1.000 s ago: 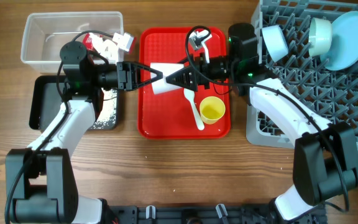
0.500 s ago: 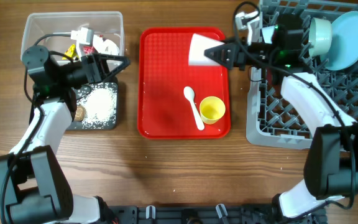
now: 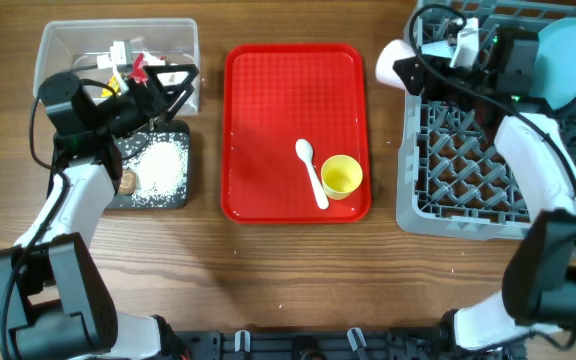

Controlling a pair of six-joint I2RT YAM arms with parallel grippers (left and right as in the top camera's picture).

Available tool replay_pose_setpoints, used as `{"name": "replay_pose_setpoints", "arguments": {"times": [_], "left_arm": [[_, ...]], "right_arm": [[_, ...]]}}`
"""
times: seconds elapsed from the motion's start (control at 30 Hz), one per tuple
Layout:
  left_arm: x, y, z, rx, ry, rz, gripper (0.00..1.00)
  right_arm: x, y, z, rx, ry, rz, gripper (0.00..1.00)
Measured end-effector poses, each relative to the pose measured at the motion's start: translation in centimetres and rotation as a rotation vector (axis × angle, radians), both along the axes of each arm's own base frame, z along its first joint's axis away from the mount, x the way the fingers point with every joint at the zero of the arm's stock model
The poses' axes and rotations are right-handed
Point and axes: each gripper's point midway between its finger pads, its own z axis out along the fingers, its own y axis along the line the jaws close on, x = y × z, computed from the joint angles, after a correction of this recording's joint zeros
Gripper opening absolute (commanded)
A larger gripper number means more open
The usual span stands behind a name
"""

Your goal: Sort waste into correct bins and load items into the dishwasher rack

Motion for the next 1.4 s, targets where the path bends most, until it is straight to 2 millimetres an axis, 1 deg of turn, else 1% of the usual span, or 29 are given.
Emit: {"name": "replay_pose_setpoints", "arguments": {"times": [0.07,0.1,0.13,0.17,0.2,0.23,0.27,0.37,0.4,0.43,0.47,0.5,0.53,0.6,0.63,0.67,0.7,0.73,0.77,0.83,0.9,1.1,1.17,1.23,1.3,1.4], "left_arm": [[0.3,0.3,-0.6,0.007,0.027,0.030,1.00],[0.3,0.4,-1.0,0.013,0.040,0.035,1.00],[0.2,0.4,-1.5,0.019,0.058,0.039,1.00],[0.1,0.4,-2.2,0.029,0.079,0.042,1.00],[0.1,0.5,-2.6,0.039,0.093,0.046,1.00],[0.0,0.6,-3.5,0.052,0.127,0.058,1.00],[-0.1,0.9,-4.7,0.070,0.177,0.086,1.00],[-0.1,1.7,-6.8,0.105,0.275,0.151,1.00],[-0.3,2.2,-8.1,0.132,0.330,0.188,1.00],[-0.3,2.5,-8.5,0.150,0.334,0.200,1.00],[-0.4,2.6,-8.8,0.165,0.342,0.207,1.00],[-0.5,2.8,-9.3,0.185,0.353,0.217,1.00],[-0.6,2.9,-9.5,0.192,0.361,0.222,1.00],[-0.8,3.0,-10.0,0.205,0.382,0.229,1.00],[-0.8,3.1,-10.2,0.209,0.391,0.234,1.00],[-1.0,3.3,-10.5,0.217,0.405,0.242,1.00],[-1.0,3.4,-10.7,0.223,0.415,0.248,1.00],[-1.1,3.5,-11.0,0.230,0.427,0.256,1.00],[-1.1,3.6,-11.1,0.234,0.429,0.260,1.00],[-1.1,3.7,-11.2,0.250,0.424,0.261,1.00],[-1.2,3.5,-11.5,0.269,0.425,0.263,1.00],[-1.5,1.4,-12.1,0.331,0.406,0.213,1.00],[-1.8,1.5,-12.8,0.362,0.434,0.226,1.00],[-2.1,2.1,-13.7,0.413,0.462,0.256,1.00],[-2.1,2.3,-14.0,0.445,0.456,0.265,1.00],[-2.0,2.5,-14.2,0.469,0.450,0.271,1.00]], "right_arm": [[-1.1,-0.9,3.6,-0.076,-0.058,-0.038,0.35],[-2.1,-1.4,4.6,-0.103,-0.045,-0.063,0.35],[-3.7,-2.0,6.4,-0.141,-0.041,-0.101,0.35],[-4.8,-2.5,7.7,-0.168,-0.038,-0.131,0.34],[-6.3,-3.1,8.2,-0.199,-0.003,-0.161,0.35],[-8.3,-3.8,8.3,-0.241,0.042,-0.196,0.34],[-10.1,-4.5,8.2,-0.281,0.096,-0.231,0.34],[-12.6,-5.7,6.5,-0.336,0.235,-0.276,0.33],[-13.5,-6.5,5.8,-0.347,0.291,-0.306,0.31],[-13.8,-7.0,5.6,-0.346,0.308,-0.319,0.30],[-14.6,-8.0,5.1,-0.345,0.351,-0.351,0.31],[-14.9,-8.5,5.0,-0.344,0.368,-0.370,0.31],[-15.3,-9.0,4.8,-0.345,0.386,-0.386,0.31],[-16.5,-9.9,3.9,-0.361,0.458,-0.416,0.31],[-16.6,-9.9,3.6,-0.364,0.472,-0.415,0.31],[-17.2,-10.2,2.3,-0.381,0.544,-0.415,0.30],[-17.7,-10.5,1.5,-0.399,0.595,-0.420,0.31],[-17.9,-10.8,0.3,-0.417,0.651,-0.419,0.31],[-17.9,-11.0,-0.3,-0.426,0.681,-0.416,0.31],[-18.0,-11.1,-1.5,-0.437,0.730,-0.409,0.31],[-18.1,-11.3,-1.9,-0.447,0.749,-0.409,0.31],[-18.0,-12.6,-2.7,-0.504,0.777,-0.448,0.29],[-18.0,-12.6,-2.7,-0.504,0.777,-0.451,0.28],[-18.0,-12.6,-2.7,-0.503,0.780,-0.449,0.27],[-18.7,-12.4,-2.8,-0.502,0.808,-0.439,0.27],[-19.0,-12.3,-2.9,-0.502,0.821,-0.434,0.28]]}}
